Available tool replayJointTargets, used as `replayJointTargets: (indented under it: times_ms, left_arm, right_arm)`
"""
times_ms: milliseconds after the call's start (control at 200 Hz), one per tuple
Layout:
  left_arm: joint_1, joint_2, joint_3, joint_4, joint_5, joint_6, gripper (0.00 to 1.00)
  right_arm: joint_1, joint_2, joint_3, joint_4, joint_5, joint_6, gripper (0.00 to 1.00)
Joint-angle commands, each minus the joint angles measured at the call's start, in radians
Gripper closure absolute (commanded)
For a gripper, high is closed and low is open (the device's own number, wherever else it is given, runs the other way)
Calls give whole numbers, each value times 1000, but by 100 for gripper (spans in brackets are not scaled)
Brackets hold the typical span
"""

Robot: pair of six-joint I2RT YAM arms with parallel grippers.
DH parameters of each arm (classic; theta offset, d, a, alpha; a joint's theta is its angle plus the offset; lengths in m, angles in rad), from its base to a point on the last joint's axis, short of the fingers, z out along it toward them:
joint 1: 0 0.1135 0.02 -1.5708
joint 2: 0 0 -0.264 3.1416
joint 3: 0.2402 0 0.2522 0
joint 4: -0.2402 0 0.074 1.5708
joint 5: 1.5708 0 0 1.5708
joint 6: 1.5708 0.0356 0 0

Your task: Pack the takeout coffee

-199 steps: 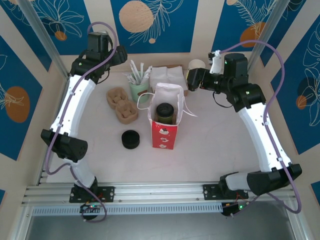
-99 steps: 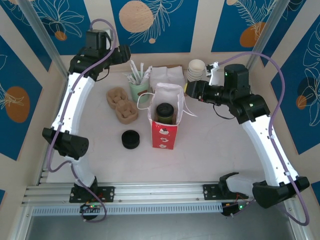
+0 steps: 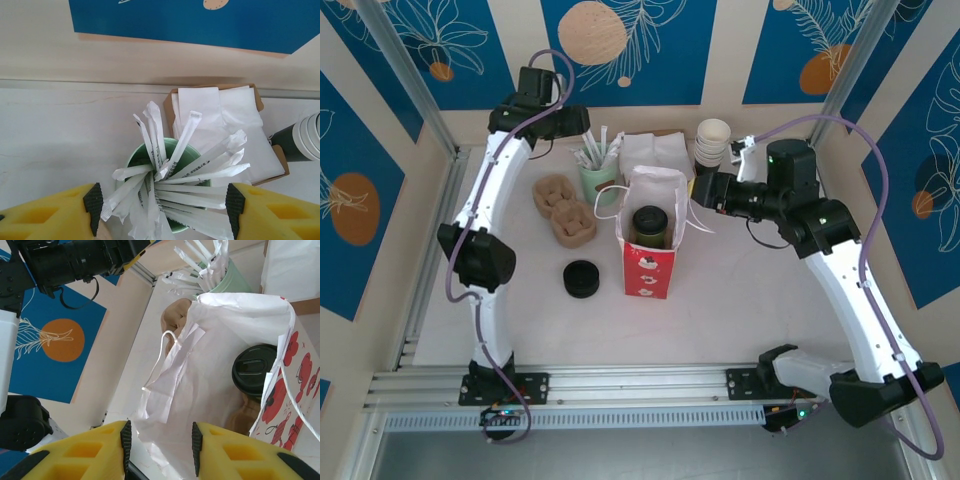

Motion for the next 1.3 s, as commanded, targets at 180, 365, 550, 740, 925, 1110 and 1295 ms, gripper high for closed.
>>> replayJointTargets:
  times_ms: [180, 365, 550, 740, 925, 1110, 1295]
  left_arm:
    - [13, 113, 113, 2, 43, 36, 41]
    - [9, 151, 126, 7, 62, 41, 45]
    - [3, 174, 128, -1, 58, 60, 48]
    - [-9, 185, 128, -4, 56, 76, 54]
    - [-24, 192, 138, -7, 45, 91, 58]
    - [-42, 211, 159, -24, 22, 102, 63]
    - [-60, 216, 159, -35, 1, 113, 67]
  right_arm:
    - [7, 55, 6, -11, -19, -63, 62]
    - [8, 30, -29, 28, 12, -74, 64]
    - [7, 31, -40, 13, 23, -93, 64]
    - [7, 39, -65, 26, 6, -89, 64]
    - [6, 34, -79, 28, 7, -91, 64]
    - [6, 19, -98, 24, 9, -93, 65]
    - [-2, -5, -128, 23, 17, -93, 64]
